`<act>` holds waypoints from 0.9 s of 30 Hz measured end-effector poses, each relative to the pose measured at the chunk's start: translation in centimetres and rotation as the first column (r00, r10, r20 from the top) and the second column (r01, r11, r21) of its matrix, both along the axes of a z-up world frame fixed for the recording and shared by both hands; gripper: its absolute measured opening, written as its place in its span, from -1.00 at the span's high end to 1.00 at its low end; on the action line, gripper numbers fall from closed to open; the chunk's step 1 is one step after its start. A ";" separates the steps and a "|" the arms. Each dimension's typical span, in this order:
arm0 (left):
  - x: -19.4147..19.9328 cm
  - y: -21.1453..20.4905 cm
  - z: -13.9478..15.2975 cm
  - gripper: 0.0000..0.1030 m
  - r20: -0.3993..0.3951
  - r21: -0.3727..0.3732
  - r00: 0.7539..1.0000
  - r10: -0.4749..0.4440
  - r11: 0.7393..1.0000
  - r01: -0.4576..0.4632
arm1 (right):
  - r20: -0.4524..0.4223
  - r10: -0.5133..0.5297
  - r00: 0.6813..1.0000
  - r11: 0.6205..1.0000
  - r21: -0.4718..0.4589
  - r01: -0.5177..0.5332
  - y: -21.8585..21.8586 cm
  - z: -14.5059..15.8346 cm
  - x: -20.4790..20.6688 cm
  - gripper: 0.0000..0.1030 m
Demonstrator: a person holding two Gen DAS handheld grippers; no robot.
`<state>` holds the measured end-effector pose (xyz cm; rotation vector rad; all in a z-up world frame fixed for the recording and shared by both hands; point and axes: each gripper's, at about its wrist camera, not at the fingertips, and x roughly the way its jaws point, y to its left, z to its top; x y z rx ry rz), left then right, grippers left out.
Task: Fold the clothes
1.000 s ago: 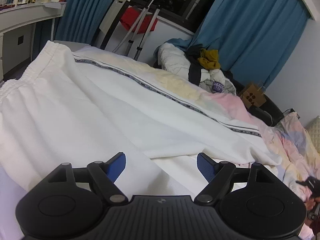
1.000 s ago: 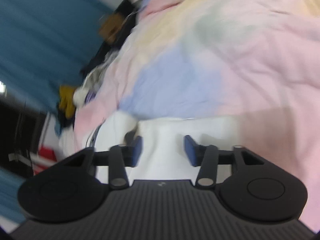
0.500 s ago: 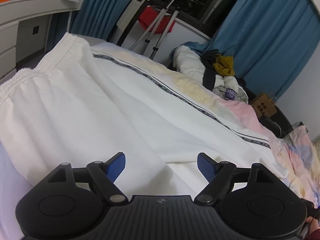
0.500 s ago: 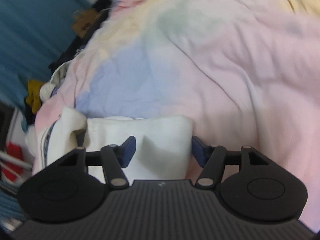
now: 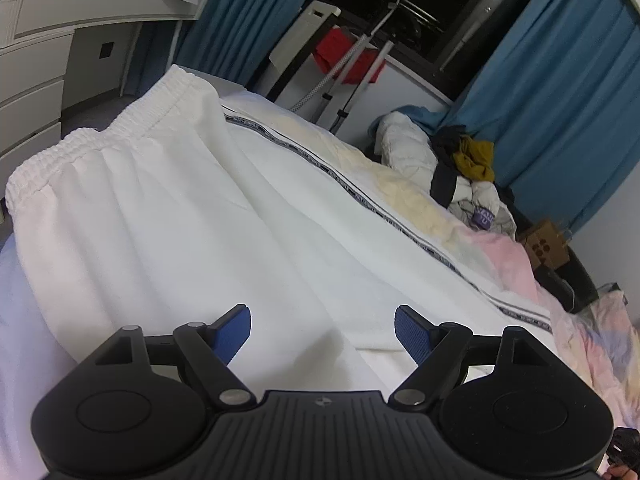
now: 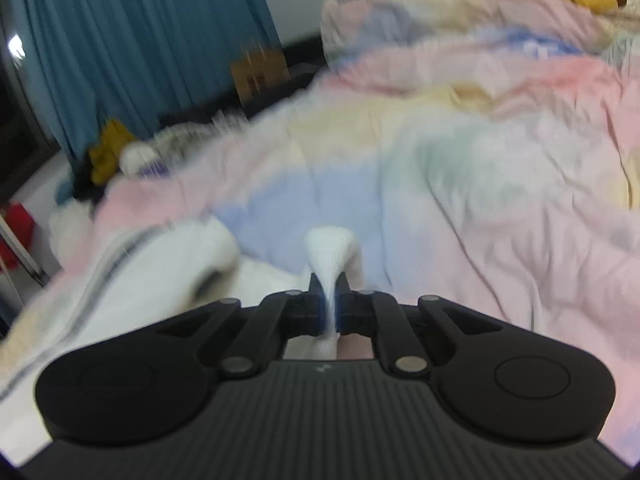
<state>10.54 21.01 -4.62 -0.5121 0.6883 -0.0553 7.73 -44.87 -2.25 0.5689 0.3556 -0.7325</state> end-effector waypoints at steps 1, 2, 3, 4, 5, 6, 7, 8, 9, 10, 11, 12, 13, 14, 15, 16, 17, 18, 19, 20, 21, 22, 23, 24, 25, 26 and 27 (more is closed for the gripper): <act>-0.1 0.1 0.0 -0.57 0.004 -0.005 1.000 0.006 1.000 -0.006 | 0.019 -0.006 1.000 1.000 -0.021 0.007 0.2 0.5 -0.3 0.87; -0.2 0.2 0.1 -0.57 0.009 -0.009 1.000 0.012 1.000 -0.012 | 0.036 -0.019 0.999 0.999 -0.031 0.020 0.2 0.8 -0.6 0.87; -0.2 0.5 0.1 -0.57 0.010 -0.016 1.000 0.019 1.000 -0.019 | 0.052 -0.032 0.998 0.999 -0.039 0.034 0.2 1.1 -0.9 0.88; -0.4 0.7 0.2 -0.57 0.007 -0.024 1.000 0.026 0.999 -0.026 | 0.065 -0.050 0.997 0.998 -0.030 0.052 -0.1 1.2 -1.2 0.88; -0.6 1.1 0.2 -0.57 0.004 -0.037 0.999 0.035 0.999 -0.035 | 0.063 -0.071 0.995 0.997 -0.012 0.072 -0.5 0.9 -1.4 0.88; -0.9 1.4 0.3 -0.57 0.002 -0.055 0.999 0.047 0.997 -0.047 | 0.059 -0.092 0.994 0.996 0.007 0.092 -1.0 0.6 -1.7 0.88; -1.2 1.8 0.4 -0.57 0.003 -0.071 0.998 0.060 0.996 -0.059 | 0.046 -0.108 0.993 0.994 0.025 0.107 -1.5 0.2 -1.8 0.88; -1.6 2.3 0.6 -0.57 0.011 -0.083 0.997 0.075 0.994 -0.074 | 0.032 -0.114 0.993 0.992 0.051 0.112 -1.9 -0.4 -1.8 0.88; -1.9 2.9 0.8 -0.57 0.018 -0.092 0.995 0.094 0.991 -0.092 | 0.017 -0.118 0.993 0.990 0.078 0.117 -2.4 -1.0 -1.8 0.88; -2.2 3.5 0.9 -0.58 0.020 -0.101 0.993 0.116 0.988 -0.113 | 0.004 -0.127 0.992 0.987 0.104 0.125 -2.7 -1.5 -1.9 0.88; -2.6 4.2 1.0 -0.58 0.022 -0.110 0.990 0.137 0.985 -0.134 | -0.010 -0.135 0.991 0.982 0.130 0.135 -3.0 -2.1 -1.9 0.88; -2.9 4.9 1.0 -0.58 0.020 -0.121 0.987 0.161 0.980 -0.157 | -0.015 -0.138 0.990 0.980 0.144 0.139 -3.1 -2.3 -2.0 0.88; -3.3 5.6 1.0 -0.58 0.010 -0.135 0.982 0.187 0.974 -0.184 | -0.016 -0.139 0.990 0.979 0.148 0.140 -3.1 -2.4 -2.0 0.88; -3.7 6.4 0.9 -0.58 0.001 -0.149 0.977 0.214 0.966 -0.211 | -0.011 -0.137 0.990 0.980 0.144 0.137 -3.0 -2.2 -2.0 0.88; -4.1 7.1 0.8 -0.58 -0.011 -0.165 0.971 0.239 0.957 -0.237 | -0.006 -0.135 0.991 0.981 0.138 0.135 -2.8 -2.1 -2.0 0.88; -4.5 7.7 0.6 -0.58 -0.025 -0.182 0.965 0.261 0.948 -0.262 | -0.003 -0.133 0.991 0.983 0.131 0.132 -2.7 -1.9 -2.0 0.88; -4.9 8.4 0.4 -0.58 -0.040 -0.199 0.958 0.284 0.937 -0.286 | 0.000 -0.131 0.991 0.984 0.126 0.130 -2.5 -1.8 -1.9 0.88; -5.3 9.0 0.2 -0.58 -0.055 -0.215 0.951 0.306 0.926 -0.310 | 0.002 -0.130 0.992 0.984 0.125 0.128 -2.5 -1.7 -1.9 0.88; -5.6 9.6 0.0 -0.58 -0.069 -0.229 0.942 0.329 0.914 -0.336 | 0.003 -0.129 0.992 0.984 0.125 0.128 -2.4 -1.6 -1.9 0.88; -5.9 10.1 -0.2 -0.58 -0.082 -0.240 0.932 0.354 0.900 -0.363 | 0.005 -0.129 0.992 0.984 0.127 0.128 -2.4 -1.6 -1.9 0.88; -6.2 10.6 -0.4 -0.58 -0.095 -0.251 0.921 0.378 0.886 -0.390 | 0.004 -0.130 0.992 0.983 0.130 0.128 -2.4 -1.6 -2.0 0.88; -6.4 11.1 -0.6 -0.58 -0.108 -0.261 0.909 0.402 0.871 -0.416 | 0.004 -0.130 0.992 0.983 0.132 0.128 -2.5 -1.6 -2.0 0.88; -6.7 11.5 -0.7 -0.58 -0.119 -0.267 0.898 0.424 0.858 -0.440 | 0.002 -0.131 0.991 0.982 0.138 0.130 -2.5 -1.7 -2.1 0.88; -6.9 11.7 -0.9 -0.58 -0.130 -0.267 0.890 0.438 0.848 -0.457 | -0.001 -0.133 0.991 0.981 0.144 0.132 -2.6 -1.7 -2.1 0.88; -7.0 11.9 -1.1 -0.58 -0.143 -0.269 0.882 0.448 0.840 -0.470 | -0.003 -0.135 0.991 0.980 0.150 0.134 -2.6 -1.8 -2.2 0.88; -7.1 12.1 -1.3 -0.58 -0.157 -0.271 0.875 0.458 0.832 -0.484 | -0.005 -0.136 0.991 0.979 0.155 0.136 -2.7 -1.8 -2.2 0.88; -7.3 12.3 -1.6 -0.58 -0.171 -0.273 0.868 0.467 0.824 -0.497 | -0.006 -0.138 0.990 0.978 0.159 0.137 -2.7 -1.8 -2.2 0.88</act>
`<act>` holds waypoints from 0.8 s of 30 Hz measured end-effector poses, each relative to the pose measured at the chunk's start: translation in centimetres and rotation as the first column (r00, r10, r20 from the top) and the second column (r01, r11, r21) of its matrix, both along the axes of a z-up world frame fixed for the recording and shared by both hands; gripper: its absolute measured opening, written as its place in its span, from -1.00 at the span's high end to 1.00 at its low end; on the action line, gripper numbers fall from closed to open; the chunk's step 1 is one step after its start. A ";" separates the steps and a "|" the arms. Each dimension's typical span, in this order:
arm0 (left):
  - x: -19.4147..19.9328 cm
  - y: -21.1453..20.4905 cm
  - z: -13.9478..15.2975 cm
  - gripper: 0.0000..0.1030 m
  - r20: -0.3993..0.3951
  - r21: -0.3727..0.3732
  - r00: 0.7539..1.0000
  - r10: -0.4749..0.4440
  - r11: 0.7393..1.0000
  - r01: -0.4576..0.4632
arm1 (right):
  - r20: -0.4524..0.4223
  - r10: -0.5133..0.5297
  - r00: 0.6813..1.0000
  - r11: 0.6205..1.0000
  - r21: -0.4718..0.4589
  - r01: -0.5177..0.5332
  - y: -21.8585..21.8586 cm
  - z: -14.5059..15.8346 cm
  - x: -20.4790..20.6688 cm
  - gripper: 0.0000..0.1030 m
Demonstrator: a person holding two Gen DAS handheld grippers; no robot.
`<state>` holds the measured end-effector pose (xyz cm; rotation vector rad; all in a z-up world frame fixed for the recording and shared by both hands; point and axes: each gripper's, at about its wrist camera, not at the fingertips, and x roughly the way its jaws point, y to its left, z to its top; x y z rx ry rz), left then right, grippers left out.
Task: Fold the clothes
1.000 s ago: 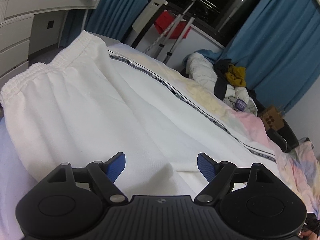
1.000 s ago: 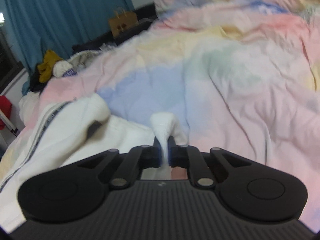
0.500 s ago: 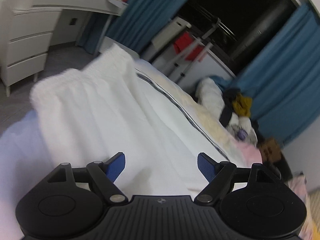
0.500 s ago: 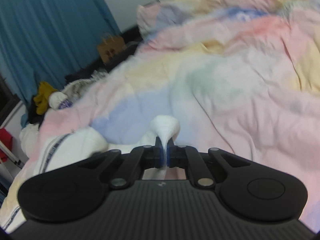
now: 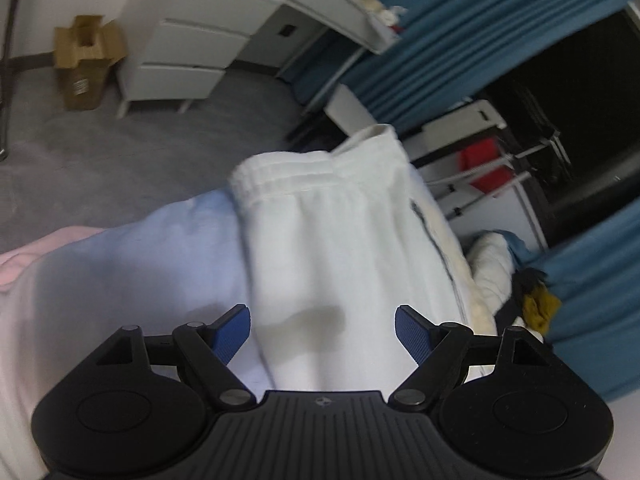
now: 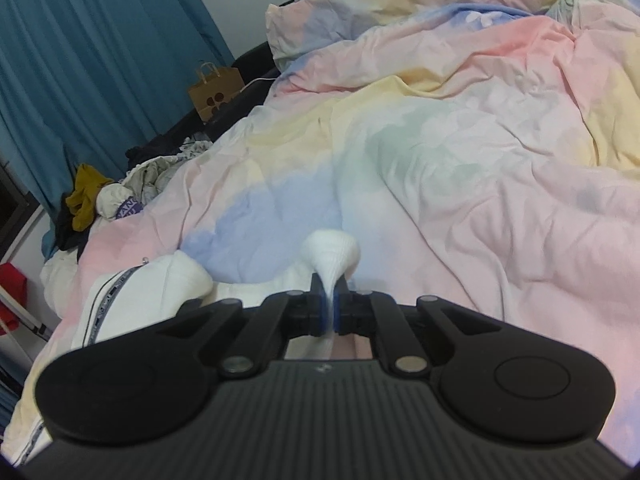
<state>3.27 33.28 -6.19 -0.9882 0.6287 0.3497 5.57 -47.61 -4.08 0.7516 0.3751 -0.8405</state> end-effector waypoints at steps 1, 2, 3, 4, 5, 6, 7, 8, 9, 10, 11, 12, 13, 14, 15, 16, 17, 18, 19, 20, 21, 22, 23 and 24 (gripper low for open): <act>0.0 0.2 -0.3 -0.59 -0.009 -0.012 1.000 0.008 1.000 -0.008 | 0.001 -0.001 1.000 1.000 0.001 0.001 0.0 0.0 0.0 0.88; 0.1 0.3 -0.6 -0.60 -0.015 -0.028 1.000 0.008 1.000 -0.008 | 0.001 0.000 1.000 1.000 -0.001 0.000 0.0 0.1 0.1 0.88; 0.2 0.5 -1.0 -0.62 -0.021 -0.045 1.000 0.008 0.999 -0.009 | 0.001 0.000 1.000 1.000 -0.003 0.000 0.1 0.1 0.1 0.88; 0.3 0.7 -1.3 -0.63 -0.027 -0.062 1.000 0.008 0.998 -0.010 | 0.002 -0.001 1.000 1.000 -0.003 0.001 0.1 0.2 0.1 0.88; 0.5 0.8 -1.7 -0.63 -0.029 -0.081 1.000 0.005 0.997 -0.007 | 0.004 -0.001 1.000 1.000 -0.003 0.002 0.1 0.2 0.1 0.88; 0.8 0.9 -2.1 -0.63 -0.026 -0.103 1.000 -0.002 0.995 0.000 | 0.003 -0.004 1.000 1.000 -0.001 0.004 0.2 0.2 0.1 0.88; 1.1 1.0 -2.6 -0.63 -0.022 -0.125 1.000 -0.010 0.992 0.007 | 0.002 -0.006 1.000 1.000 0.000 0.006 0.2 0.2 0.2 0.88; 1.5 1.0 -3.0 -0.63 -0.022 -0.146 1.000 -0.017 0.989 0.014 | -0.001 -0.008 1.000 1.000 0.001 0.008 0.2 0.2 0.2 0.88; 1.9 1.1 -3.5 -0.63 -0.025 -0.164 0.999 -0.020 0.986 0.016 | -0.004 -0.009 1.000 1.000 0.001 0.009 0.2 0.2 0.3 0.88; 2.3 1.3 -3.9 -0.60 -0.019 -0.182 1.000 -0.014 0.983 0.011 | -0.008 -0.009 1.000 1.000 0.001 0.009 0.2 0.2 0.3 0.88; 2.7 1.4 -4.3 -0.60 -0.012 -0.199 1.000 -0.008 0.980 0.006 | -0.011 -0.010 1.000 1.000 0.000 0.010 0.1 0.2 0.4 0.88; 3.1 1.5 -4.6 -0.60 -0.003 -0.214 1.000 -0.004 0.977 0.004 | -0.012 -0.011 1.000 1.000 0.000 0.011 0.1 0.2 0.4 0.88; 3.5 1.7 -4.8 -0.57 0.011 -0.223 1.000 -0.004 0.975 0.006 | -0.013 -0.012 1.000 1.000 0.000 0.012 0.2 0.2 0.5 0.88; 3.9 1.9 -5.1 -0.54 0.024 -0.234 1.000 0.000 0.972 0.005 | -0.013 -0.013 1.000 1.000 -0.001 0.013 0.2 0.3 0.6 0.88; 4.1 2.2 -5.4 -0.39 0.034 -0.248 0.999 0.009 0.969 0.000 | -0.013 -0.012 1.000 1.000 -0.004 0.012 0.2 0.3 0.7 0.88; 4.4 2.6 -5.7 -0.09 0.043 -0.263 0.999 0.018 0.965 -0.006 | -0.020 -0.010 1.000 1.000 -0.016 0.010 0.4 0.3 0.8 0.88; 4.6 2.9 -6.1 0.07 0.052 -0.277 0.998 0.027 0.961 -0.011 | -0.027 -0.009 1.000 1.000 -0.028 0.008 0.6 0.3 0.9 0.88; 4.7 3.3 -6.4 0.35 0.058 -0.288 0.998 0.033 0.957 -0.015 | -0.034 -0.008 0.999 0.999 -0.041 0.006 0.8 0.3 0.9 0.88; 4.7 3.6 -6.6 0.64 0.059 -0.295 0.998 0.033 0.955 -0.014 | -0.042 -0.006 0.999 0.999 -0.053 0.004 0.9 0.3 1.0 0.88; 4.6 3.9 -6.8 0.74 0.059 -0.301 0.998 0.036 0.954 -0.016 | -0.040 -0.001 0.999 0.998 -0.066 -0.001 1.1 0.4 1.1 0.88; 4.5 4.2 -6.8 0.80 0.062 -0.305 0.997 0.046 0.952 -0.025 | -0.037 0.004 0.999 0.997 -0.078 -0.007 1.3 0.7 1.1 0.88; 4.2 4.5 -6.5 0.82 0.077 -0.309 0.995 0.061 0.951 -0.034 | -0.029 0.007 1.000 0.996 -0.088 -0.010 1.4 0.9 1.1 0.88; 3.9 4.9 -6.1 0.82 0.107 -0.308 0.992 0.069 0.951 -0.033 | -0.001 0.003 1.000 0.997 -0.078 -0.003 1.4 1.1 0.8 0.88; 3.5 5.0 -5.5 0.83 0.133 -0.293 0.989 0.063 0.956 -0.021 | 0.028 -0.003 1.000 0.998 -0.065 0.005 1.4 1.2 0.5 0.88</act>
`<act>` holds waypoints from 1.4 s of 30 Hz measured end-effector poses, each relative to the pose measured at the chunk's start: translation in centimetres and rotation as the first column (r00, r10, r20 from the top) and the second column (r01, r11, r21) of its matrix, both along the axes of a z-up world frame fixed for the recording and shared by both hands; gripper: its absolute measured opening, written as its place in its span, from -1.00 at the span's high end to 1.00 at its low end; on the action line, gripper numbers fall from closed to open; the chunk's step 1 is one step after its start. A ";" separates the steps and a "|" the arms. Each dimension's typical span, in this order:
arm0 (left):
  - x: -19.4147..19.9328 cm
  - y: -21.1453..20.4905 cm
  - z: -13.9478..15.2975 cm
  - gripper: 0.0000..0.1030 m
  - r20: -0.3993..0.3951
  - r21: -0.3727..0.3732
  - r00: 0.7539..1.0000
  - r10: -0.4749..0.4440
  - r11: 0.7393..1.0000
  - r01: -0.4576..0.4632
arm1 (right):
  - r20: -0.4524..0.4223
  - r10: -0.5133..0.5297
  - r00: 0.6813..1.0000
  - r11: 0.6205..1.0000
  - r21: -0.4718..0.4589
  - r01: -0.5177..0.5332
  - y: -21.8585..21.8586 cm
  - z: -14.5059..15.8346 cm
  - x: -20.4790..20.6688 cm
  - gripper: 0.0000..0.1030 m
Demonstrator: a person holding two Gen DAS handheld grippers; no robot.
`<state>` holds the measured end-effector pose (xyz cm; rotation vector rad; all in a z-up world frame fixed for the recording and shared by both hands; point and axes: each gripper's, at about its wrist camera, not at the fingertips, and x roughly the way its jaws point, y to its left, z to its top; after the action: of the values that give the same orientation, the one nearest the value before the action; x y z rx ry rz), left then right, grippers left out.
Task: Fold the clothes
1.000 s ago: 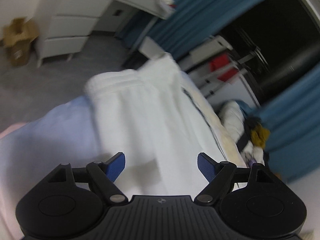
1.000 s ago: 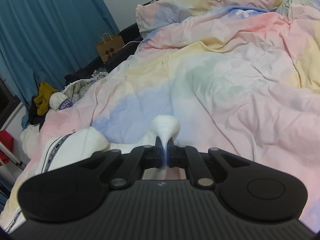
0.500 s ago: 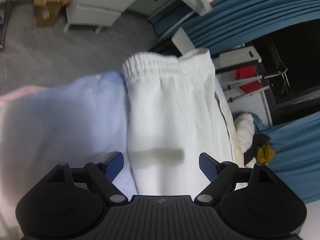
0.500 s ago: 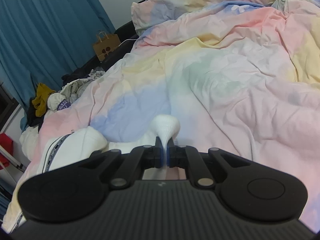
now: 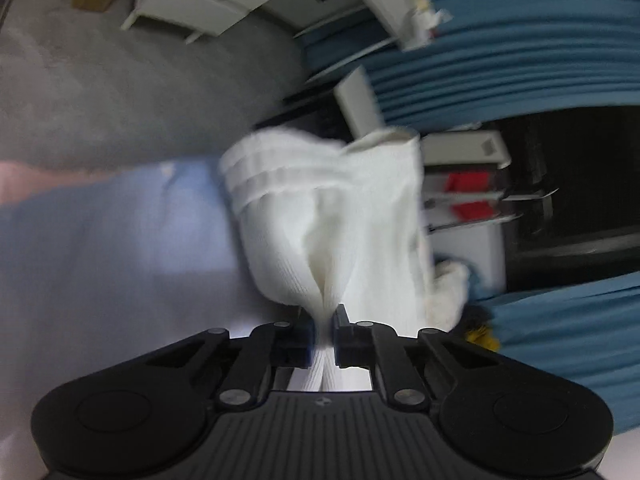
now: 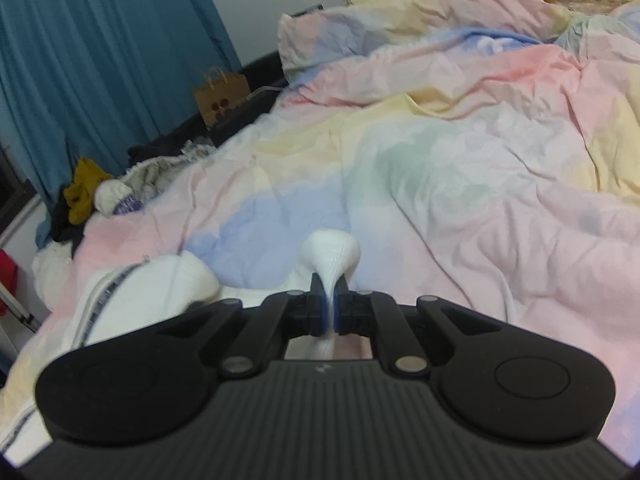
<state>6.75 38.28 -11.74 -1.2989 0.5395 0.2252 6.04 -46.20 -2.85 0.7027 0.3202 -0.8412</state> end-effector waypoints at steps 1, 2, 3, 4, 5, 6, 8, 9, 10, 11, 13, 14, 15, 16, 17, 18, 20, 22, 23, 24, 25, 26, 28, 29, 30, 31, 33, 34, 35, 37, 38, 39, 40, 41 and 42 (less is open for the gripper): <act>-0.5 0.0 0.9 0.84 0.015 0.029 1.000 -0.004 1.000 0.004 | 0.028 -0.014 1.000 0.999 0.036 0.013 -0.2 0.1 -0.5 0.88; -1.0 0.0 1.7 0.84 0.029 0.057 1.000 -0.009 0.998 0.008 | 0.055 -0.030 0.998 0.997 0.075 0.026 -0.5 0.2 -1.0 0.88; -1.6 0.1 2.6 0.85 0.046 0.075 0.999 -0.013 0.997 0.009 | 0.085 -0.045 0.995 0.994 0.107 0.036 -0.7 0.4 -1.7 0.88; -2.3 0.2 3.3 0.85 0.066 0.076 0.998 -0.014 0.997 0.009 | 0.112 -0.057 0.992 0.992 0.122 0.044 -0.8 0.7 -2.4 0.88; -3.0 0.3 4.1 0.85 0.082 0.080 0.996 -0.022 0.997 0.016 | 0.132 -0.063 0.989 0.991 0.127 0.046 -0.9 1.1 -3.0 0.88; -3.4 0.5 4.7 0.85 0.092 0.088 0.995 -0.032 0.996 0.024 | 0.152 -0.068 0.986 0.990 0.130 0.049 -0.9 1.5 -3.7 0.88; -3.6 0.9 6.0 0.85 0.103 0.096 0.993 -0.049 0.995 0.039 | 0.176 -0.066 0.982 0.989 0.140 0.041 -1.0 2.6 -3.7 0.88; -3.4 1.0 6.7 0.85 0.105 0.100 0.993 -0.058 0.994 0.047 | 0.188 -0.064 0.980 0.989 0.146 0.037 -1.1 3.2 -3.7 0.88; -2.7 1.1 7.5 0.85 0.101 0.103 0.993 -0.067 0.993 0.057 | 0.197 -0.060 0.979 0.989 0.146 0.031 -1.2 3.9 -3.2 0.88; -2.1 1.2 8.3 0.85 0.097 0.106 0.992 -0.077 0.992 0.066 | 0.200 -0.050 0.979 0.990 0.142 0.022 -1.2 4.7 -2.1 0.88; 0.4 1.1 10.0 0.85 0.088 0.137 0.992 -0.095 0.987 0.083 | 0.196 -0.026 0.980 0.993 0.115 0.004 -1.3 6.4 0.9 0.88; 2.2 1.0 10.9 0.85 0.083 0.153 0.991 -0.101 0.984 0.088 | 0.187 -0.012 0.982 0.996 0.092 -0.006 -1.3 7.3 2.7 0.88; 4.4 0.8 11.5 0.85 0.079 0.158 0.992 -0.102 0.983 0.088 | 0.179 0.002 0.984 0.998 0.069 -0.015 -1.3 8.2 4.6 0.88; 6.6 0.7 11.9 0.85 0.073 0.166 0.992 -0.102 0.982 0.088 | 0.173 0.015 0.985 0.998 0.052 -0.024 -1.4 9.0 6.9 0.88; 9.2 0.5 12.4 0.84 0.063 0.182 0.993 -0.103 0.979 0.090 | 0.167 0.027 0.986 0.999 0.036 -0.033 -1.5 9.8 9.3 0.88; 11.8 0.4 12.8 0.84 0.053 0.199 0.993 -0.104 0.976 0.091 | 0.158 0.037 0.987 0.999 0.024 -0.041 -1.7 10.4 12.0 0.88; 17.4 0.1 12.9 0.84 0.023 0.224 0.995 -0.097 0.970 0.089 | 0.127 0.052 0.991 0.999 0.007 -0.054 -2.0 10.7 17.6 0.88; 23.0 -0.7 12.0 0.84 -0.029 0.254 0.996 -0.088 0.963 0.092 | 0.074 0.074 0.995 0.997 -0.032 -0.072 -2.0 10.1 23.3 0.88; 25.7 -1.2 11.3 0.84 -0.058 0.269 0.995 -0.083 0.958 0.096 | 0.046 0.086 0.995 0.995 -0.058 -0.084 -2.0 9.5 26.0 0.88; 28.1 -1.6 10.3 0.84 -0.087 0.281 0.993 -0.079 0.954 0.101 | 0.020 0.096 0.995 0.992 -0.086 -0.094 -1.9 8.8 28.4 0.88; 30.6 -2.1 9.3 0.83 -0.116 0.293 0.990 -0.075 0.950 0.106 | -0.010 0.100 0.995 0.990 -0.101 -0.101 -1.8 7.8 30.6 0.88; 33.0 -2.6 8.3 0.83 -0.144 0.304 0.987 -0.070 0.946 0.111 | -0.041 0.103 0.994 0.988 -0.114 -0.107 -1.8 6.8 32.7 0.88; 36.6 -3.1 6.2 0.81 -0.191 0.318 0.979 -0.066 0.940 0.125 | -0.092 0.100 0.991 0.990 -0.091 -0.109 -2.2 4.2 35.9 0.88; 38.1 -3.3 5.1 0.81 -0.213 0.322 0.975 -0.066 0.937 0.133 | -0.111 0.103 0.988 0.991 -0.071 -0.111 -2.6 2.9 37.2 0.88; 39.3 -3.4 4.2 0.78 -0.228 0.327 0.971 -0.066 0.934 0.141 | -0.126 0.118 0.985 0.991 -0.052 -0.125 -2.8 1.7 37.9 0.87; 39.9 -3.5 3.6 0.71 -0.235 0.332 0.969 -0.070 0.932 0.148 | -0.140 0.135 0.981 0.989 -0.034 -0.141 -3.0 0.6 38.6 0.87; 40.5 -3.5 2.9 0.67 -0.231 0.343 0.969 -0.088 0.925 0.166 | -0.135 0.169 0.976 0.985 -0.002 -0.171 -3.5 -0.8 39.1 0.82; 40.3 -3.5 2.9 0.53 -0.218 0.347 0.970 -0.108 0.920 0.181 | -0.111 0.187 0.976 0.982 0.009 -0.187 -3.6 -1.0 38.8 0.79; 40.0 -3.5 3.0 0.42 -0.204 0.351 0.970 -0.129 0.916 0.195 | -0.088 0.204 0.975 0.979 0.020 -0.203 -3.8 -1.2 38.5 0.75; 39.1 -3.5 3.5 0.06 -0.172 0.352 0.971 -0.163 0.911 0.215 | -0.034 0.239 0.970 0.970 0.049 -0.237 -4.2 -1.2 37.5 0.60; 38.5 -3.5 3.9 0.01 -0.155 0.350 0.972 -0.178 0.910 0.223 | -0.001 0.263 0.965 0.962 0.073 -0.262 -4.4 -1.0 36.7 0.46; 37.7 -3.6 4.3 -0.07 -0.134 0.348 0.971 -0.199 0.908 0.234 | 0.041 0.293 0.955 0.951 0.091 -0.295 -4.7 -0.7 36.0 0.41; 36.5 -3.7 5.0 -0.13 -0.105 0.346 0.968 -0.228 0.904 0.251 | 0.081 0.313 0.946 0.943 0.095 -0.320 -4.7 -0.2 34.8 0.28; 35.2 -3.8 5.6 -0.13 -0.075 0.342 0.963 -0.258 0.901 0.268 | 0.109 0.321 0.941 0.940 0.090 -0.330 -4.6 0.4 33.3 0.06; 33.9 -3.8 6.2 -0.15 -0.045 0.337 0.956 -0.288 0.897 0.286 | 0.139 0.318 0.938 0.939 0.091 -0.332 -4.5 1.0 31.8 -0.01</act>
<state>40.61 34.44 -5.55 -0.8696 0.6491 0.0626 37.80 -50.72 -1.90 0.7782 0.3645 -0.4641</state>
